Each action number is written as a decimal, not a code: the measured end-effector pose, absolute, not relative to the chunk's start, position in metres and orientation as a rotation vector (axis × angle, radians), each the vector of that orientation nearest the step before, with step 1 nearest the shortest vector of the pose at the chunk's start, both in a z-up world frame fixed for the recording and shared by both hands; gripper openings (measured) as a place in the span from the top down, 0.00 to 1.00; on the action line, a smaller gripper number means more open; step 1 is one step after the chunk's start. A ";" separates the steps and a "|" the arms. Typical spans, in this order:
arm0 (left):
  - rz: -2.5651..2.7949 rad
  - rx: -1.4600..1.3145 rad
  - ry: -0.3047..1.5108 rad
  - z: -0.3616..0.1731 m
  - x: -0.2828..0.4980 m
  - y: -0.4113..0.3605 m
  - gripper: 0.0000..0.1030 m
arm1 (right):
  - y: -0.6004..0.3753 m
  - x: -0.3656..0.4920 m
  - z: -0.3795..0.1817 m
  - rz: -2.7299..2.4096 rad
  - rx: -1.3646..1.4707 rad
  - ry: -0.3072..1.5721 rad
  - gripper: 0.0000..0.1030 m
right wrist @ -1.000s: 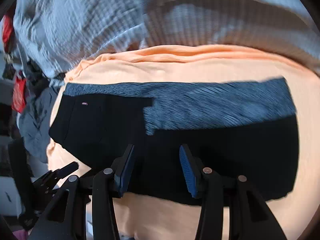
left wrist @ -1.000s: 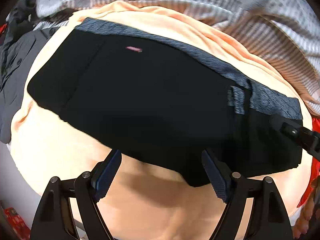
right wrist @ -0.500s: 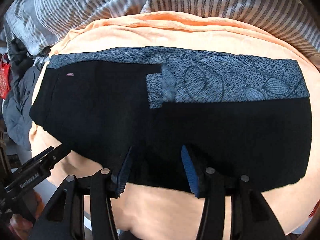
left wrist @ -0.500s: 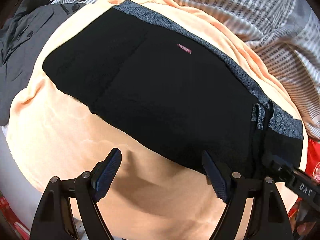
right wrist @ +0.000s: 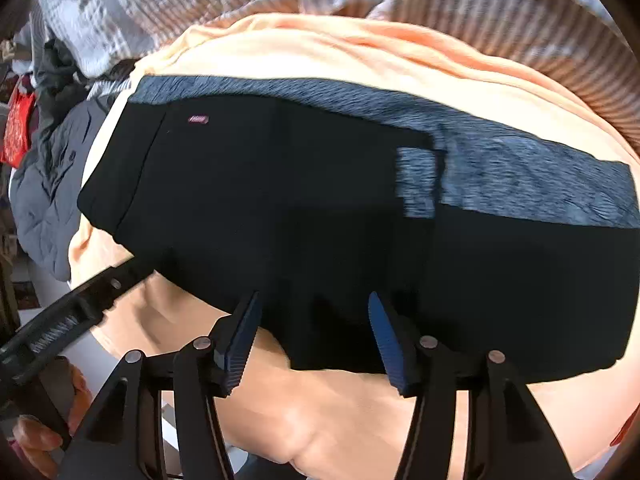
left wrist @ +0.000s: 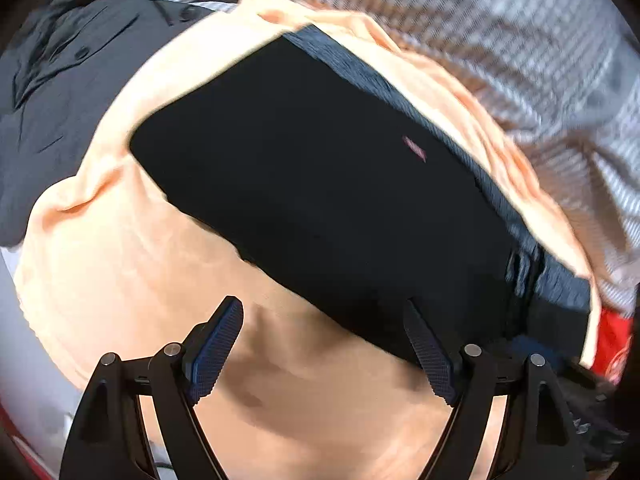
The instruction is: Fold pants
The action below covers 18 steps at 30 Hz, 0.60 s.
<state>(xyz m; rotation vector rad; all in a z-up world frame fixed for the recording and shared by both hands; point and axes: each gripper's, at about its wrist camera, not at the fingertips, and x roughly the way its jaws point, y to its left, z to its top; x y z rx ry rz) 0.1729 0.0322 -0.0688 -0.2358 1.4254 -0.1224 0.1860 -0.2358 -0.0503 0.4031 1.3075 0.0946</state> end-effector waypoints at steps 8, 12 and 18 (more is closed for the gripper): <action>-0.144 -0.468 1.377 -0.079 0.186 0.092 0.19 | -0.200 0.200 -0.073 0.146 0.279 1.343 0.40; -0.199 -0.600 1.364 -0.096 0.195 0.105 0.19 | -0.191 0.205 -0.084 0.153 0.263 1.352 0.39; -0.279 -0.693 1.338 -0.111 0.206 0.104 0.19 | -0.189 0.208 -0.087 0.169 0.268 1.344 0.37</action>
